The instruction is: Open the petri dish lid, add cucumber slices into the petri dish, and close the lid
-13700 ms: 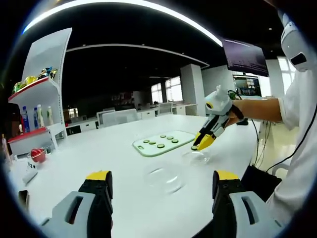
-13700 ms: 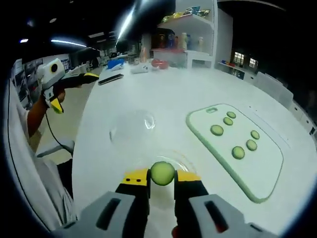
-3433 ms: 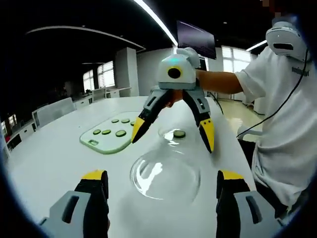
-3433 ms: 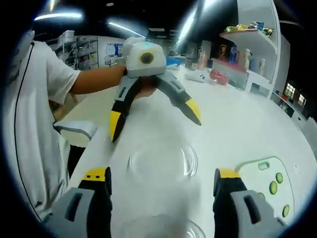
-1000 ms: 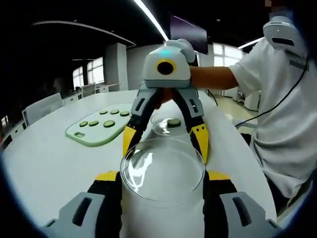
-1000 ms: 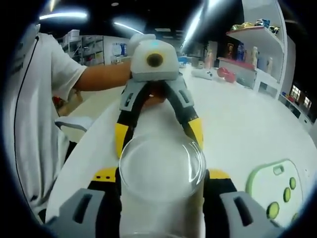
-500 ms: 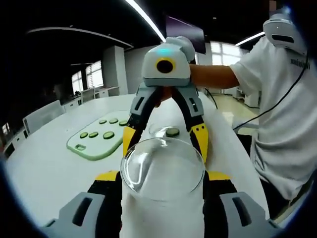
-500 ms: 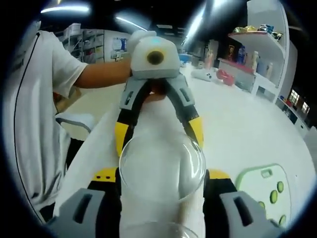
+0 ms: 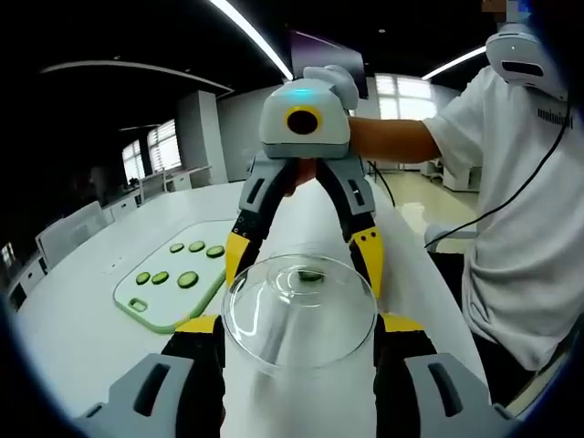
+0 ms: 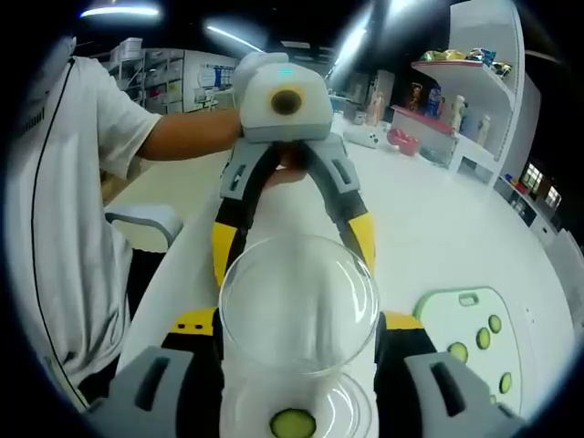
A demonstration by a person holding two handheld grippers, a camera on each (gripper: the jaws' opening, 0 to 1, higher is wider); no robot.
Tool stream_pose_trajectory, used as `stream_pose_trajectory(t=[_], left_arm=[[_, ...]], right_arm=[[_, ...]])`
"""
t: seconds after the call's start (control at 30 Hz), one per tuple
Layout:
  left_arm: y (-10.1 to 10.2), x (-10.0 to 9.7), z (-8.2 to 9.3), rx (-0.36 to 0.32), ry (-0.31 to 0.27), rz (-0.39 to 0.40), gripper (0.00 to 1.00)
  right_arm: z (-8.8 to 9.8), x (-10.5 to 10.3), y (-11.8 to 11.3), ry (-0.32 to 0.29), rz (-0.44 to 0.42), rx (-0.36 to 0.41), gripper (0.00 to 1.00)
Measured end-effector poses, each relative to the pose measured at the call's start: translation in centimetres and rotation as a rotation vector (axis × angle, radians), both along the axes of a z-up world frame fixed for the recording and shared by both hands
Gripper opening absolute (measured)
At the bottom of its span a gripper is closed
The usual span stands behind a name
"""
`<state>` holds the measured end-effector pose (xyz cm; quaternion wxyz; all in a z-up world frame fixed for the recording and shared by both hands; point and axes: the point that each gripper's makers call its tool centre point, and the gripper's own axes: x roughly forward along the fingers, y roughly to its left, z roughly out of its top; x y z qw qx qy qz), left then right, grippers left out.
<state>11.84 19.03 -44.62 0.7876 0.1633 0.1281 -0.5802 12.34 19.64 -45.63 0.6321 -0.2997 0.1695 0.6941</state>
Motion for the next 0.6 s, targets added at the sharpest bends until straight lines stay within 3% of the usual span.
stream_pose_trajectory(t=[0.6], left_arm=[[-5.1, 0.8, -0.3, -0.009, -0.001, -0.083, 0.65]], right_arm=[[-0.2, 0.7, -5.5, -0.002, -0.084, -0.009, 0.66]])
